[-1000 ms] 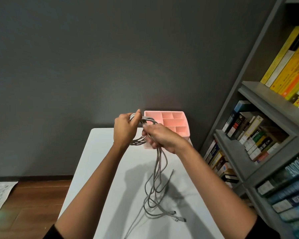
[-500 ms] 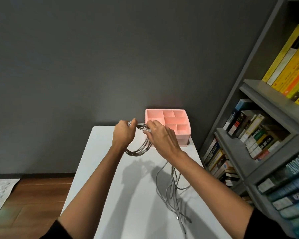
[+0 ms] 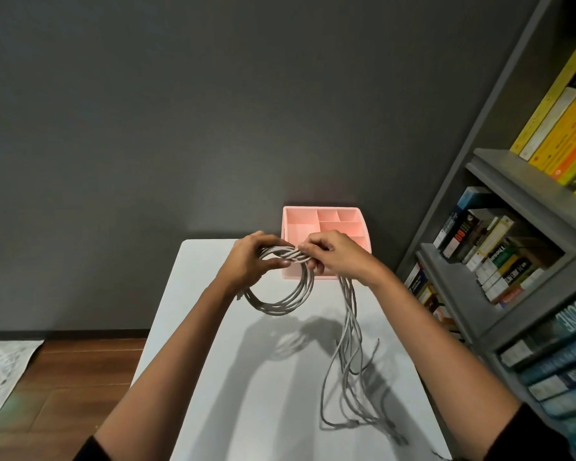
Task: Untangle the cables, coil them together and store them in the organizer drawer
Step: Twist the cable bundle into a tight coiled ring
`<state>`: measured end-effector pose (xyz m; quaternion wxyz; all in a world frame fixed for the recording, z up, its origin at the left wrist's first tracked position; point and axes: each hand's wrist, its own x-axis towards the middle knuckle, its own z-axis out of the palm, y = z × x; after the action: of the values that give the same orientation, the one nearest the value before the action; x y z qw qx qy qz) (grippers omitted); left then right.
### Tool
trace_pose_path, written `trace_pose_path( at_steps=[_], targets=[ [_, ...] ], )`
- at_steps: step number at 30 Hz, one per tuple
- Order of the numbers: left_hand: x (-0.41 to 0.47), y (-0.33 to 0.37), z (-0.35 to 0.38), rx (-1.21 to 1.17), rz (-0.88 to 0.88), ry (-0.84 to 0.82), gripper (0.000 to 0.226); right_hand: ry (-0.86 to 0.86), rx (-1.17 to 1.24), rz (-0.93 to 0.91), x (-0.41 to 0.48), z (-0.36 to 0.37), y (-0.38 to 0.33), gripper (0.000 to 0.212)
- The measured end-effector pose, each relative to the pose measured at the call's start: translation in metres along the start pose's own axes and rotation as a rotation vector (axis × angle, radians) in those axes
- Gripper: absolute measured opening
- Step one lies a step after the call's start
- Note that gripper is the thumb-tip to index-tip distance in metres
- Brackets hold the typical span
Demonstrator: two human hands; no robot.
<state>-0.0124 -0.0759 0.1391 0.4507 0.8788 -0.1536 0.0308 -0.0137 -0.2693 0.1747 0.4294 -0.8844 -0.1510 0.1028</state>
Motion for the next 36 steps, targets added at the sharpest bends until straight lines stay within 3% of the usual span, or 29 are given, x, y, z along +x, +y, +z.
trace_pose_path(
  at_steps=[5, 11, 18, 23, 26, 29, 32, 36],
  targets=[
    [0.002, 0.005, 0.001, 0.054, -0.002, 0.077, 0.022, -0.054, 0.077, -0.008, -0.004, -0.001, 0.001, 0.013],
    [0.002, 0.005, 0.003, 0.071, -0.026, 0.087, 0.022, 0.152, -0.293, -0.053, 0.0, 0.015, 0.003, 0.009],
    [-0.003, 0.0, -0.005, -0.146, -0.038, -0.041, 0.011, 0.192, -0.081, -0.005, -0.009, 0.026, 0.013, 0.005],
    [-0.001, 0.0, 0.013, -0.112, -0.169, 0.238, 0.024, 0.492, -0.341, -0.215, -0.016, 0.063, 0.015, 0.004],
    [0.0, 0.003, 0.016, -0.032, -0.315, 0.291, 0.046, 0.576, -0.206, -0.253, -0.018, 0.076, 0.013, 0.003],
    [-0.001, 0.006, 0.01, -0.065, -0.401, 0.209, 0.058, 0.596, -0.138, -0.248, -0.019, 0.078, 0.014, 0.009],
    [0.0, 0.004, 0.007, -0.165, -0.427, 0.162, 0.054, 0.586, -0.125, -0.249, -0.021, 0.079, 0.016, 0.011],
    [0.001, 0.007, 0.011, -0.35, -0.441, 0.234, 0.051, 0.552, 0.047, -0.166, -0.019, 0.087, 0.015, 0.019]
  ],
)
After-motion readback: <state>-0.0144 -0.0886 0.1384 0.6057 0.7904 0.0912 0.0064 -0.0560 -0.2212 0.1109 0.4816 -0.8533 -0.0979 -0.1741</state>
